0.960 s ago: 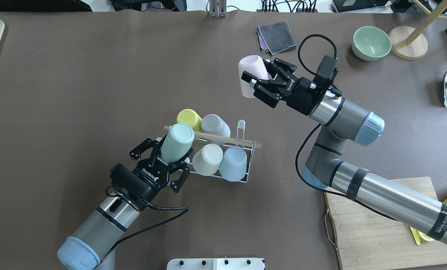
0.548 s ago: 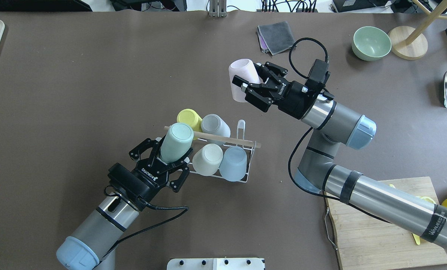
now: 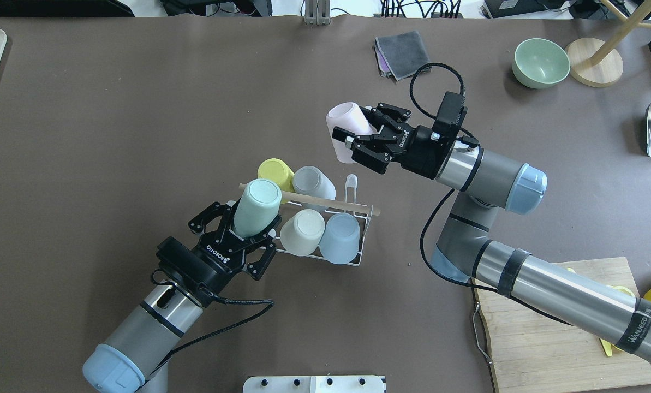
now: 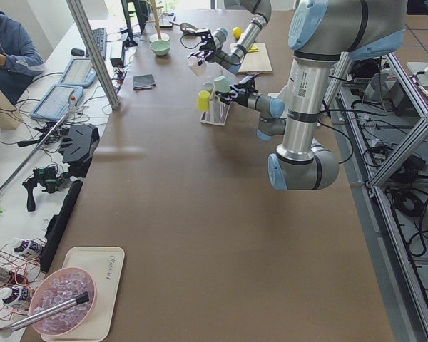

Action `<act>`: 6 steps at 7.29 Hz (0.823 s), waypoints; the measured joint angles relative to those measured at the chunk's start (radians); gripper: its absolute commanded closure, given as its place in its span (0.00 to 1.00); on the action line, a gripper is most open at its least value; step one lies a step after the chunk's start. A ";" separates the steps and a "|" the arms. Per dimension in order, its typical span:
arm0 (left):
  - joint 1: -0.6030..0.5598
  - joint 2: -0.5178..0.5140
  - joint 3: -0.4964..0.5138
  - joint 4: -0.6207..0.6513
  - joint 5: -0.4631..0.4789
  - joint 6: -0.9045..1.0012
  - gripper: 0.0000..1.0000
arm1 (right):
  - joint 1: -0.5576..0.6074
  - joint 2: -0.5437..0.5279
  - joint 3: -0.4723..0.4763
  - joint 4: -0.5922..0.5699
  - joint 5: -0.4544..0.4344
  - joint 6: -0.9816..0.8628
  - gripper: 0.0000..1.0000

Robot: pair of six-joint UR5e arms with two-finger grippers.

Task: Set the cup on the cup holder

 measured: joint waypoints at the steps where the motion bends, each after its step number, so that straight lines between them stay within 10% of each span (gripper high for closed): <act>1: 0.000 -0.001 0.004 0.001 -0.003 -0.007 0.17 | 0.000 -0.002 0.007 -0.025 0.028 0.000 1.00; 6: 0.002 -0.003 0.008 0.000 -0.002 -0.015 0.02 | -0.002 -0.047 0.081 -0.033 0.174 -0.003 1.00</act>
